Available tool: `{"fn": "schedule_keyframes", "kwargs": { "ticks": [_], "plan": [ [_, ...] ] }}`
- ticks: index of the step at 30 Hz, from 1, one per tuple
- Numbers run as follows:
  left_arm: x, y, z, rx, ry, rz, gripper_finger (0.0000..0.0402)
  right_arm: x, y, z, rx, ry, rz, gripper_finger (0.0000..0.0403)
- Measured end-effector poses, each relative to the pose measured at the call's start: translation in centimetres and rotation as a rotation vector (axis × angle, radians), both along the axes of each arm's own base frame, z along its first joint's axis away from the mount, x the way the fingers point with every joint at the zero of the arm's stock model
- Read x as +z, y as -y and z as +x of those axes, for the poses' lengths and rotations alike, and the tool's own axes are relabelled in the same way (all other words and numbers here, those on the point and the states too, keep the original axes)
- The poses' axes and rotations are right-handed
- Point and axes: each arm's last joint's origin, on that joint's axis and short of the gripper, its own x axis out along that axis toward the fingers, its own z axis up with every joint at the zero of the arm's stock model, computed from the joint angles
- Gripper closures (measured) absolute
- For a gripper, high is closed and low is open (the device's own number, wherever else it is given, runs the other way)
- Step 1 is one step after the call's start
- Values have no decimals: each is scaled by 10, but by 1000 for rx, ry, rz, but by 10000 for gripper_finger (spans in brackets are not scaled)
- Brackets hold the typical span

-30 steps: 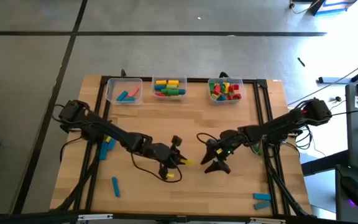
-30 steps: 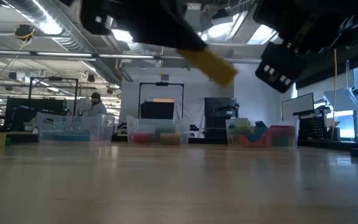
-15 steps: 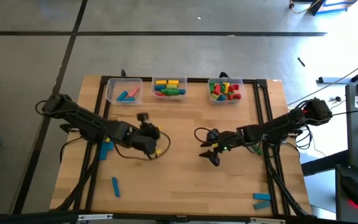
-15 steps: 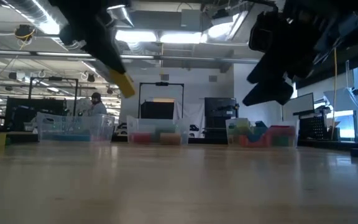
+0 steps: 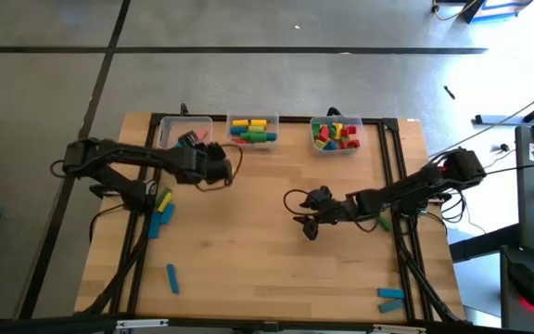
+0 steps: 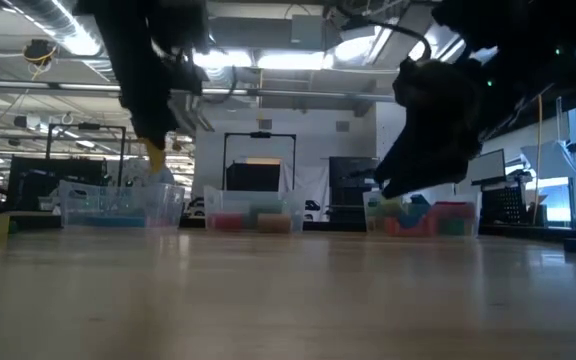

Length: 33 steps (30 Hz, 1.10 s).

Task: Sort blocks by size
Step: Put the yellow rectangular block into the left transparent bin, then put the blue rectangular block into the left transparent bin

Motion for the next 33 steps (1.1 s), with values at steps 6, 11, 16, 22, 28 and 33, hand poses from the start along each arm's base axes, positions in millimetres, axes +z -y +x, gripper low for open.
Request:
{"fn": "schedule_keyframes", "kwargs": {
  "ticks": [6,11,16,22,28,33],
  "plan": [
    [-11,-41,-16,141,-73,5,342,-7,0,2,3,-23,-5,146],
    [-18,-65,-21,162,-72,-33,338,-7,0,2,3,-21,-5,146],
    [-22,-79,-25,162,-45,-131,320,-7,-1,2,9,-20,1,146],
    [-23,-83,-28,164,-28,-183,280,-7,-1,2,10,-21,0,146],
    [-23,-82,-28,163,-26,-195,229,-7,-1,2,12,-22,2,146],
    [-20,-77,-26,147,-11,-191,216,-7,-1,2,12,-22,1,146]
  ]
}}
